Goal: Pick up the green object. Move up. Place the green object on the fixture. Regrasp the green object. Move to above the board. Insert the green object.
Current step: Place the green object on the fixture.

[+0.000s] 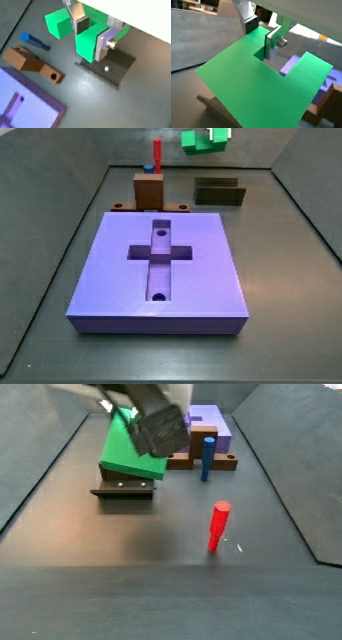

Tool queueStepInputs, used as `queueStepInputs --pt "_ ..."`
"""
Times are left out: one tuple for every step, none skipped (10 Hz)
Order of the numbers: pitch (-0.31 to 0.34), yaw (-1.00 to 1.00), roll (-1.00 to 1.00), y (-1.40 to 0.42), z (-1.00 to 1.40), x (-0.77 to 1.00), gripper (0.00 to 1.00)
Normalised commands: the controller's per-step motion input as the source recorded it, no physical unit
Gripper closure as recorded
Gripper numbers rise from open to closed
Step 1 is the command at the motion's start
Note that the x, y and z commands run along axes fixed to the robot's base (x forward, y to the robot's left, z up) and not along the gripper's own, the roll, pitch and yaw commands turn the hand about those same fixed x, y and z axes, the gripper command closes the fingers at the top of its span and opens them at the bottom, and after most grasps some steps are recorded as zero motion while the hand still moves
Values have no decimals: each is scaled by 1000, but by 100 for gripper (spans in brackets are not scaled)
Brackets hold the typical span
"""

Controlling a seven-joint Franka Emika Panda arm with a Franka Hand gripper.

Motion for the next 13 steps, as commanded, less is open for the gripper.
queueStepInputs --pt "94 -171 -737 -40 -11 949 100" --pt "231 -140 -634 -26 -71 931 100" --pt "271 -120 -611 -31 -54 923 100" --pt "354 -86 -571 -54 -23 906 100" --pt "406 -54 -523 -77 0 891 100" --pt "437 -9 -494 -80 0 883 100" --pt "394 -40 -423 -31 -54 911 100" --pt "109 -186 -43 0 -11 374 100" --pt "0 -40 0 0 0 63 100" --pt "-6 0 0 0 -357 160 100" --pt "0 0 0 0 -509 366 100" --pt "54 23 0 0 -586 477 100" --pt "11 37 -180 -49 -497 334 100"
